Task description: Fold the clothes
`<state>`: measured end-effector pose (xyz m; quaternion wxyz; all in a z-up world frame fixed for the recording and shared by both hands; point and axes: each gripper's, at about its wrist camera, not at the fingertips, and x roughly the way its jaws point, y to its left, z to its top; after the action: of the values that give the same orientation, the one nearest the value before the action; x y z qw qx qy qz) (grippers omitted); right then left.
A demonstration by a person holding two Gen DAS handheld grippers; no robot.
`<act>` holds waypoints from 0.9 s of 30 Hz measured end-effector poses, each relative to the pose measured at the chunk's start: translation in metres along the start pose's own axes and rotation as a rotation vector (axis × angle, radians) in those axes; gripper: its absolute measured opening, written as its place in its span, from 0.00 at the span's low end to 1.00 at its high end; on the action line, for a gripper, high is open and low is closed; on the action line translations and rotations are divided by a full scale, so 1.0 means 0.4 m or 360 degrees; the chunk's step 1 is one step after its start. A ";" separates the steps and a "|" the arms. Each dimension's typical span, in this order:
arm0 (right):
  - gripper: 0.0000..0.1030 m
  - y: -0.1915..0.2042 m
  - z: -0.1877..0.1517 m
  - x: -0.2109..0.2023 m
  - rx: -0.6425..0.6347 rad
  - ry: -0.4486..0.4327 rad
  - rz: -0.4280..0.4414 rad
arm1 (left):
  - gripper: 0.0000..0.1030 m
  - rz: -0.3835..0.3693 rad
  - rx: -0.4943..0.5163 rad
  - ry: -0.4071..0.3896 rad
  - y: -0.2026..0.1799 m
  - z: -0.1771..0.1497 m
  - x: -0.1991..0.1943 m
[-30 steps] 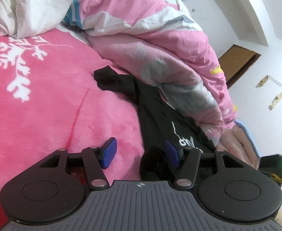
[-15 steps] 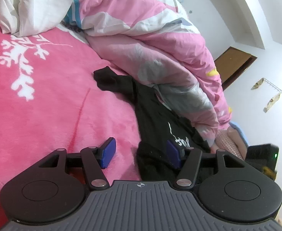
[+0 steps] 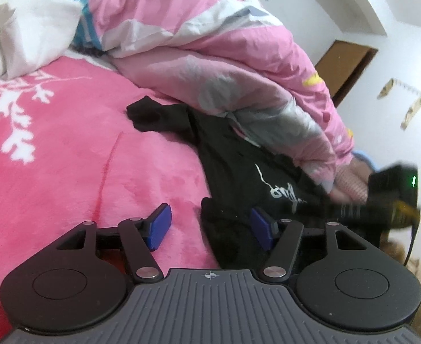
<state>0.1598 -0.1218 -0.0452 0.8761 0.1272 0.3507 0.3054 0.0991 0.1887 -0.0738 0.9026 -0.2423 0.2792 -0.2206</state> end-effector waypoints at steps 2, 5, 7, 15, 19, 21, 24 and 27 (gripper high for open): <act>0.26 -0.013 0.018 -0.028 0.0051 -0.0108 -0.0007 | 0.58 0.0011 0.0030 0.0001 -0.006 -0.002 0.003; 0.27 -0.011 0.004 -0.102 -0.0076 -0.0142 -0.0027 | 0.55 0.0028 0.0073 0.0002 -0.016 -0.005 0.010; 0.32 -0.003 -0.025 -0.132 -0.0209 -0.0095 -0.0074 | 0.50 0.0047 0.0106 0.0005 -0.025 -0.007 0.016; 0.35 0.044 -0.099 -0.115 -0.0619 0.0076 -0.0272 | 0.38 0.0153 0.0296 0.0000 -0.064 -0.023 0.039; 0.35 0.036 -0.100 -0.116 -0.0650 0.0062 -0.0327 | 0.36 0.0175 0.0315 -0.0002 -0.066 -0.027 0.041; 0.35 0.027 -0.105 -0.146 -0.0598 0.0030 -0.0313 | 0.36 0.0176 0.0306 -0.0004 -0.065 -0.026 0.041; 0.35 -0.001 -0.129 -0.208 -0.0537 0.0012 -0.0401 | 0.36 0.0184 0.0297 -0.0004 -0.065 -0.026 0.043; 0.34 -0.045 -0.153 -0.287 -0.0393 -0.0033 -0.0504 | 0.36 0.0189 0.0281 -0.0010 -0.064 -0.026 0.044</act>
<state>0.0603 -0.2069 -0.0357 0.9258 -0.0347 0.3171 0.2031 0.0993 0.1561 -0.0741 0.9328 -0.1457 0.2697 -0.1897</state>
